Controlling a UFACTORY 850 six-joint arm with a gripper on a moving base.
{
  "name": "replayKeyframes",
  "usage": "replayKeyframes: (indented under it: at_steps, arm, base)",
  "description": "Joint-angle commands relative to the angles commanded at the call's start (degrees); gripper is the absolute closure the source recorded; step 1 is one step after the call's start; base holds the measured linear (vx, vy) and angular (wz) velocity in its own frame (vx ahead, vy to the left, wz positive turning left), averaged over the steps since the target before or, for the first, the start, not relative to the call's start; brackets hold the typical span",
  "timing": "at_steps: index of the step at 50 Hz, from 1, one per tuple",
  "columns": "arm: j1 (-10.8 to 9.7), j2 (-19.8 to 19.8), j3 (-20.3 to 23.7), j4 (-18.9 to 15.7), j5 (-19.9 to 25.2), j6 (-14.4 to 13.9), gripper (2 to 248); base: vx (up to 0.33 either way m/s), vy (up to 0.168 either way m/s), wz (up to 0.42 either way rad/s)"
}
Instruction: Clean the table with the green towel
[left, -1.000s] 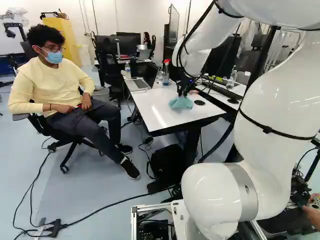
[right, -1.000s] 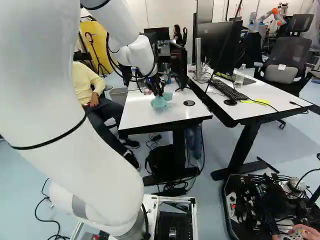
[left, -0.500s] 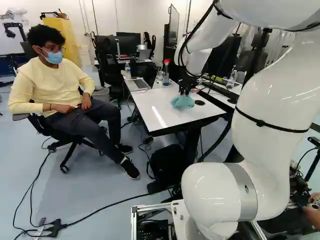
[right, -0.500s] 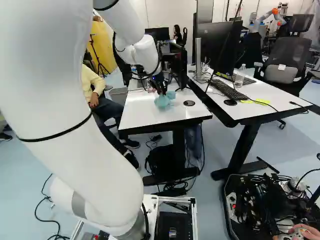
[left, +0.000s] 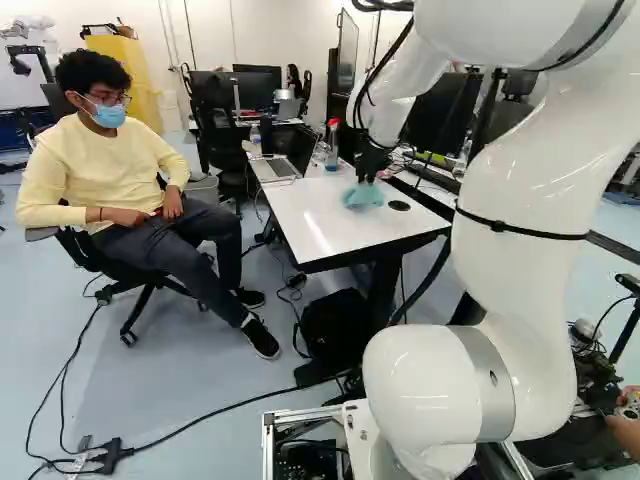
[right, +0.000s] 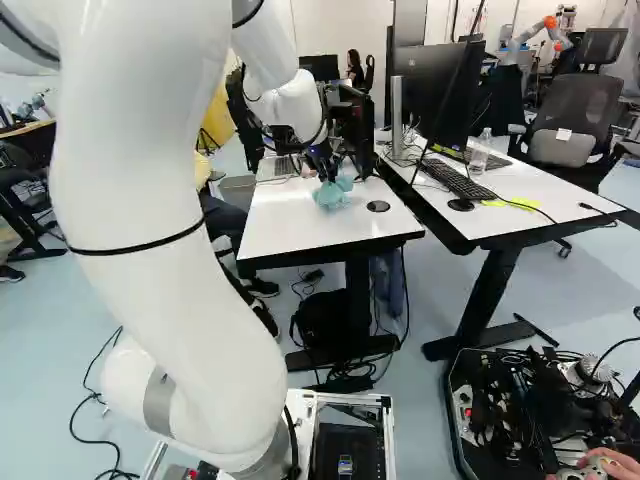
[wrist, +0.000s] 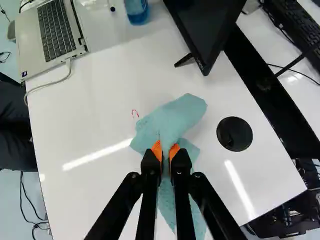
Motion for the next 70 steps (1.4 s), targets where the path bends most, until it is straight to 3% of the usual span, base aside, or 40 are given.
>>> replayKeyframes:
  at_steps: [36, 70]
  arm:
    - [-0.3, -13.7, -11.7, 0.0, 5.9, 0.0, 213]
    - [-0.3, -15.9, -12.6, 0.0, 4.9, 0.0, 213]
  base:
    - [0.000, 0.000, 0.000]
    - [0.000, 0.000, 0.000]
